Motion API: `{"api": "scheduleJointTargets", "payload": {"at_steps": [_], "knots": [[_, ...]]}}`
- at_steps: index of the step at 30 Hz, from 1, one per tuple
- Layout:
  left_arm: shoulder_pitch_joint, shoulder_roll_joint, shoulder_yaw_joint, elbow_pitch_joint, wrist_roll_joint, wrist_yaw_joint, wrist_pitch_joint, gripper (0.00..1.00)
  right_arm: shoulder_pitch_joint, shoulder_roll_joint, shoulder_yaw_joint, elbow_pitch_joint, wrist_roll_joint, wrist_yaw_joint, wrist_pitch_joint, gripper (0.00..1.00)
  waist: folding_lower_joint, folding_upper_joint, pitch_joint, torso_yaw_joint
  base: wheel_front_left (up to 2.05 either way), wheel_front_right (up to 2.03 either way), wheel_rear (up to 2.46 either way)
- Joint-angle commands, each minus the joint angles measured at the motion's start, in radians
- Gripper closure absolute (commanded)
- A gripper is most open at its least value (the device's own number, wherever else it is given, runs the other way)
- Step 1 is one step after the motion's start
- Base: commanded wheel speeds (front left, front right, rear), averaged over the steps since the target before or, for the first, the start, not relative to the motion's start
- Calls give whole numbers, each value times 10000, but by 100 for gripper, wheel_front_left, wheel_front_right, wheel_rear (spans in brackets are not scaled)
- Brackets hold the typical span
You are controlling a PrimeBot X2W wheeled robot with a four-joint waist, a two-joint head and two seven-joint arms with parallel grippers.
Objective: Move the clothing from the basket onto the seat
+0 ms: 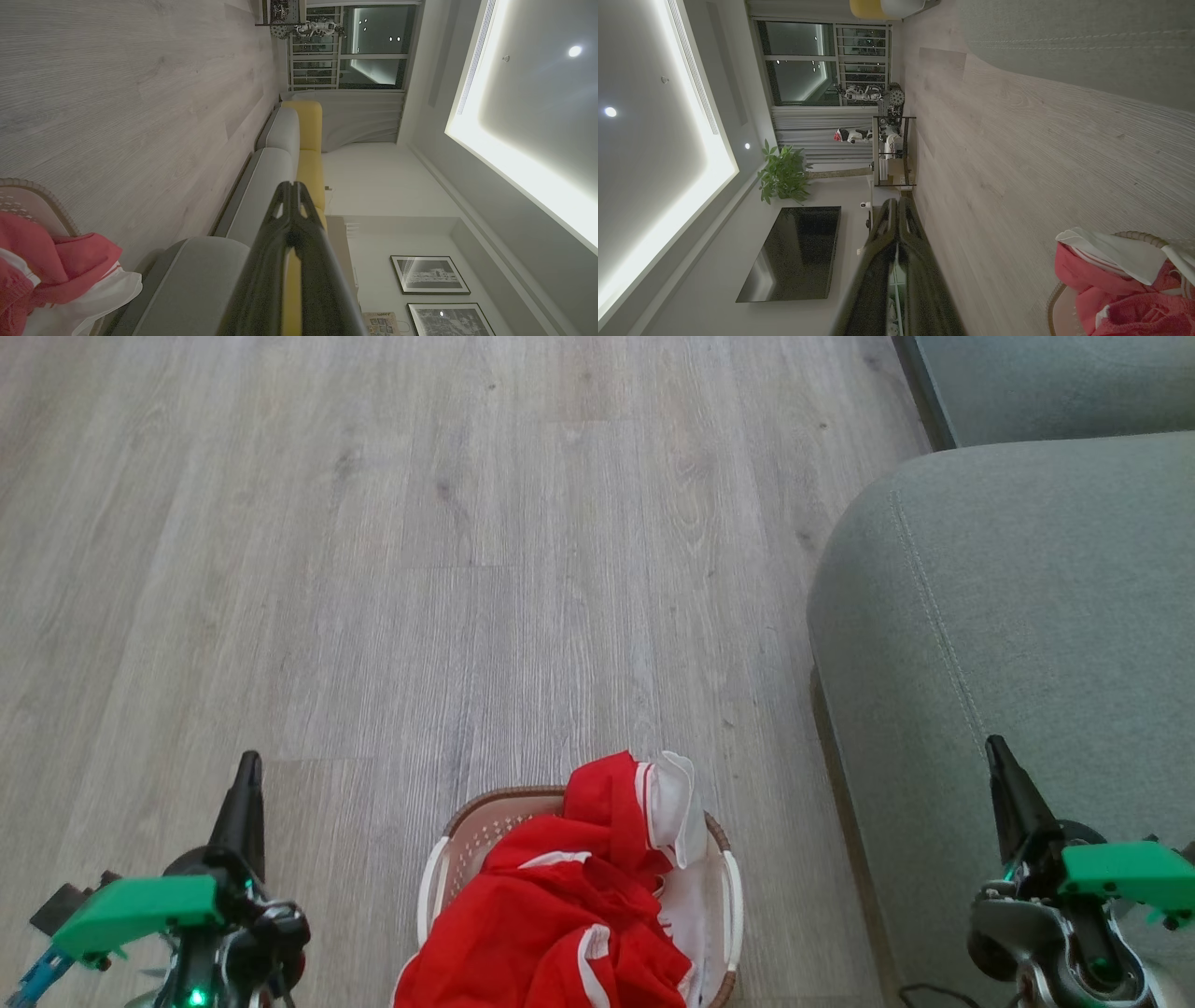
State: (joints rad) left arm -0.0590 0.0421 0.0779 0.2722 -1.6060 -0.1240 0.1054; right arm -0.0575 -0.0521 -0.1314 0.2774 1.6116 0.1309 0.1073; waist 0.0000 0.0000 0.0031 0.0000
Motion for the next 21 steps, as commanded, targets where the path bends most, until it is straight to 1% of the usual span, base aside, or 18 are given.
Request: {"api": "scheduleJointTargets", "payload": {"at_steps": [1, 10, 11, 12, 14, 21], "knots": [[-489, 81, 355, -273, -29, -67, 76, 100, -504, 19, 179, -326, -28, -2, 58, 100, 0, 0, 0, 0, 0, 0, 0], [-489, 81, 355, -273, -29, -67, 76, 100, -504, 19, 179, -326, -28, -2, 58, 100, 0, 0, 0, 0, 0, 0, 0], [-1, -2, -3, 6, -1, 4, -4, 100, -2, 0, 7, 7, -1, 0, 0, 100, 0, 0, 0, 0, 0, 0, 0], [40, -9, -22, 155, 0, 8, -16, 0, 39, 2, 28, 154, -1, 0, -2, 0, 0, 0, 0, 0, 0, 0, 0], [147, -32, -40, 342, -2, 9, -37, 0, 154, 2, 67, 325, -5, 0, -7, 0, 0, 0, 2, 0, 0, 0, 0], [127, -25, -137, 173, -4, 5, -244, 0, 152, 2, 142, 80, -53, 0, -117, 0, 0, 0, 11, -1, 0, 0, 0]]}}
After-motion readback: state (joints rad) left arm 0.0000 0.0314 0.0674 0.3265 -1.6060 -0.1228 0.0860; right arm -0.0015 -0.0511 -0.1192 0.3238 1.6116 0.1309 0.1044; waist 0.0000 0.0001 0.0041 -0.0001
